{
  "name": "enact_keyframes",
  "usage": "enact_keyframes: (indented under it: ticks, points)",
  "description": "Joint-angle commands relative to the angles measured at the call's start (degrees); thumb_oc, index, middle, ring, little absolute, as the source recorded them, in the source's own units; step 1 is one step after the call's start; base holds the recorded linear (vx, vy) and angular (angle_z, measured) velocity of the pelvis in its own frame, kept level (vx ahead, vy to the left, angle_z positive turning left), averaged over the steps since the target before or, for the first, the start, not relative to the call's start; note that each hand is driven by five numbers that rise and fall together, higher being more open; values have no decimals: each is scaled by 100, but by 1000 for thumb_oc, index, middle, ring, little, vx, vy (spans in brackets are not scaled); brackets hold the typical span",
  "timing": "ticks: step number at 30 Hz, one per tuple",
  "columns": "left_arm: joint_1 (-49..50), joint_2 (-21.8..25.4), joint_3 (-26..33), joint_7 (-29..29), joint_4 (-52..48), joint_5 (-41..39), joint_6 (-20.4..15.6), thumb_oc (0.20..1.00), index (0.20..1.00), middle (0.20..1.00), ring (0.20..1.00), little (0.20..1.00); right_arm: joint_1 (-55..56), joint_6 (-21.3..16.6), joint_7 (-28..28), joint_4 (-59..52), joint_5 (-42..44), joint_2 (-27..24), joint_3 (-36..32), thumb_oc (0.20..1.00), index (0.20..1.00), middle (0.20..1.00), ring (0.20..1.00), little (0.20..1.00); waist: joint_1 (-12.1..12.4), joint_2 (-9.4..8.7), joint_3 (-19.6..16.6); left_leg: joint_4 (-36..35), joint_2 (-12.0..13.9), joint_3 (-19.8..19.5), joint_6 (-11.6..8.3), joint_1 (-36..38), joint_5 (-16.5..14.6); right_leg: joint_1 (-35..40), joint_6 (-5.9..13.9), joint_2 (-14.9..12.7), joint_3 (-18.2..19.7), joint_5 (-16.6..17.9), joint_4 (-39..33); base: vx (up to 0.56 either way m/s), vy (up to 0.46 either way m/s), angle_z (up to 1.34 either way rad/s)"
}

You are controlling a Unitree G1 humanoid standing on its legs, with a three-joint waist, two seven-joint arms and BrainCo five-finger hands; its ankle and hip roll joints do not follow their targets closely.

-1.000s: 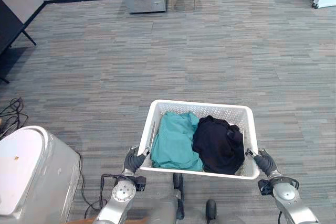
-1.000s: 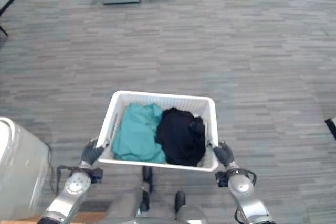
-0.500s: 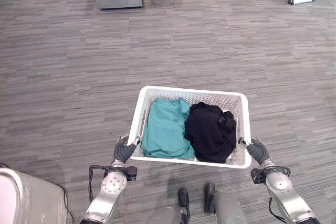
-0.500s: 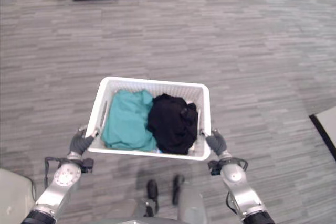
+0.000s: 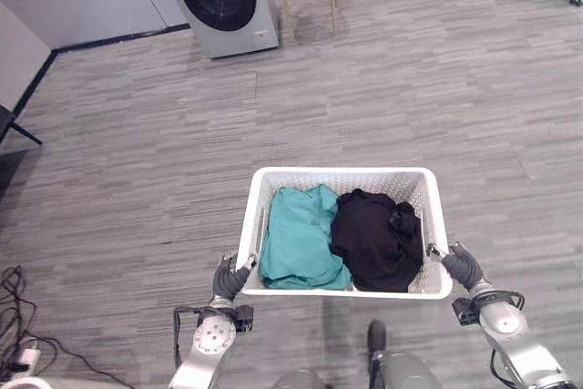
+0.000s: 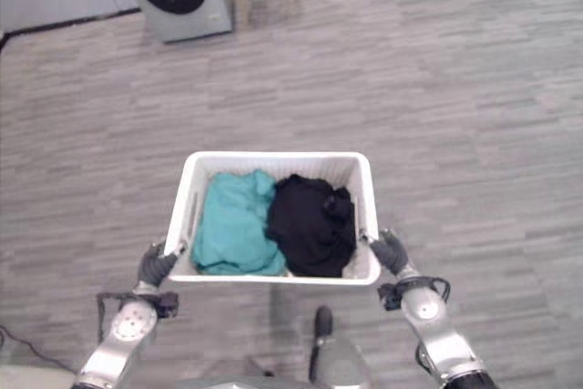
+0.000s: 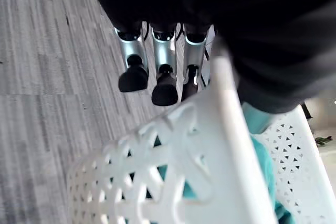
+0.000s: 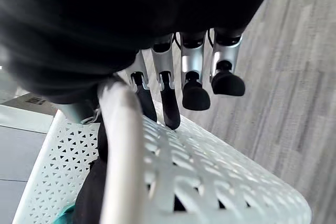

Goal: Grab the laundry basket,head to the washer,open it,put in the laundry and shut it.

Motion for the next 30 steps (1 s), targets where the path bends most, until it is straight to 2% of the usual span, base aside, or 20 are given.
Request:
enact_keyframes:
  ticks: [1, 2, 3, 4, 5, 8, 9, 10, 11, 12, 14, 15, 17, 18, 20, 22, 25, 28, 29, 30]
  points:
    - [-283, 87, -145, -294, -509, -486, -483, 200, 200, 200, 200, 200, -311, -779, -123, -712, 394, 194, -442, 200, 200, 200, 200, 200, -8, -444, -114, -1795, 16, -277, -21, -163, 252, 205, 1121, -582, 73, -391, -331, 731, -328, -6]
    - [-290, 87, -181, -316, -554, -456, -472, 200, 200, 200, 200, 200, -256, -784, -176, -683, 412, 238, -515, 200, 200, 200, 200, 200, 72, -489, -93, -2318, -219, -178, 55, -470, 44, 478, 1187, -527, 89, -487, -459, 682, -200, -5]
    - [-311, 121, -176, -318, -630, -406, -453, 200, 200, 200, 200, 200, -239, -791, -233, -639, 438, 316, -524, 200, 200, 200, 200, 200, 152, -452, -114, -3059, -328, -112, 15, -774, 471, 705, 1215, -382, 122, -534, -556, 611, -112, -17]
    - [-307, 134, -167, -304, -679, -389, -442, 200, 200, 200, 200, 200, -249, -806, -265, -611, 458, 360, -512, 200, 200, 200, 200, 200, 208, -422, -104, -3403, -379, -100, -40, -867, 745, 837, 1214, -281, 167, -575, -584, 669, -54, -16]
    - [-323, 152, -181, -303, -777, -373, -437, 200, 200, 200, 200, 200, -310, -828, -336, -559, 477, 442, -487, 200, 200, 200, 200, 200, 303, -391, -84, -4005, -349, 12, -132, -1109, 1108, 1134, 1207, -151, 245, -729, -588, 591, -27, -49]
    - [-278, 172, -185, -329, -832, -331, -444, 200, 200, 200, 200, 200, -359, -824, -348, -565, 423, 516, -448, 200, 200, 200, 200, 200, 404, -399, -131, -4194, -291, 34, -88, -973, 1161, 1352, 1197, -70, 351, -942, -475, 519, 42, -69]
    - [-243, 184, -231, -343, -855, -392, -451, 200, 200, 200, 200, 200, -369, -846, -286, -594, 388, 664, -322, 200, 200, 200, 200, 200, 460, -531, -262, -3778, -407, -94, 86, -869, 1003, 1469, 1346, -205, 449, -1056, -38, 467, 95, -26]
    - [-245, 184, -230, -343, -855, -392, -451, 200, 200, 200, 200, 200, -370, -845, -286, -595, 388, 664, -323, 200, 200, 200, 200, 200, 469, -522, -272, -3781, -392, -90, 84, -886, 1016, 1447, 1342, -192, 457, -1041, -39, 755, 180, -33]
    - [-226, 249, -237, -338, -847, -361, -435, 200, 200, 200, 200, 200, -398, -840, -239, -622, 324, 691, -263, 200, 200, 200, 200, 200, 488, -617, -317, -3703, -460, -17, 260, -682, 795, 1301, 1523, -315, 531, -865, 694, 266, 84, -85]
    - [-229, 249, -236, -338, -846, -361, -436, 200, 200, 200, 200, 200, -401, -839, -239, -622, 323, 691, -264, 200, 200, 200, 200, 200, 500, -606, -329, -3706, -443, -9, 257, -701, 808, 1274, 1517, -300, 543, -850, 695, 401, 129, -94]
    - [-269, 345, -233, -336, -832, -343, -421, 200, 200, 200, 200, 200, -428, -845, -161, -693, 297, 726, -231, 200, 200, 200, 200, 200, 436, -642, -313, -3675, -484, 11, 398, -458, 571, 839, 1785, -387, 629, -424, 1588, 314, 83, -51]
    - [-322, 378, -239, -279, -790, -335, -413, 200, 200, 200, 200, 200, -447, -833, -108, -716, 298, 774, -174, 200, 200, 200, 200, 200, 360, -613, -243, -3728, -496, -34, 484, -128, 378, 343, 1818, -494, 560, -245, 2004, 289, 50, -28]
    - [-326, 384, -242, -279, -801, -334, -412, 200, 200, 200, 200, 200, -445, -818, -89, -725, 304, 764, -173, 200, 200, 200, 200, 200, 322, -557, -229, -3783, -476, -83, 484, -25, 344, 119, 1747, -468, 520, -268, 1938, 316, 24, 10]
    - [-312, 380, -202, -278, -782, -354, -420, 200, 200, 200, 200, 200, -458, -811, -77, -707, 359, 763, -179, 200, 200, 200, 200, 200, 235, -465, -192, -3910, -448, -146, 439, 233, 241, -234, 1606, -487, 375, -511, 1506, 347, 9, 29]
    - [-293, 370, -173, -281, -781, -375, -423, 200, 200, 200, 200, 200, -475, -806, -67, -713, 396, 757, -182, 200, 200, 200, 200, 200, 179, -443, -152, -3968, -444, -187, 403, 390, 179, -383, 1558, -537, 296, -511, 1186, 321, -42, 34]
    - [-271, 330, -119, -276, -728, -395, -425, 200, 200, 200, 200, 200, -466, -784, -59, -708, 441, 740, -183, 200, 200, 200, 200, 200, 93, -417, -103, -4045, -426, -271, 313, 655, 48, -507, 1564, -624, 196, -359, 443, 393, -120, 38]
    - [-289, 266, -1, -230, -571, -385, -483, 200, 200, 200, 200, 200, -464, -771, -44, -688, 404, 736, -189, 200, 200, 200, 200, 200, 19, -388, -17, -4050, -303, -410, 131, 1043, -188, -911, 1742, -928, 64, 14, -307, 423, -208, 35]
    - [-230, 217, -3, -257, -548, -369, -537, 200, 200, 200, 200, 200, -417, -788, 6, -737, 365, 710, -190, 200, 200, 200, 200, 200, -45, -465, -89, -3916, -254, -549, 21, 1344, -488, -831, 1776, -1022, 251, 222, -273, 381, -223, 63]
    - [-223, 216, -3, -257, -551, -368, -537, 200, 200, 200, 200, 200, -412, -788, 6, -738, 365, 709, -188, 200, 200, 200, 200, 200, -43, -460, -85, -3905, -248, -547, 20, 1350, -499, -821, 1777, -1016, 252, 220, -273, 472, -306, 84]
    - [-135, 128, 2, -263, -514, -382, -551, 200, 200, 200, 200, 200, -427, -793, 43, -689, 346, 650, -174, 200, 200, 200, 200, 200, -61, -403, -219, -3598, -53, -586, -148, 1423, -335, -716, 1665, -942, 174, 302, -119, 421, -306, 72]
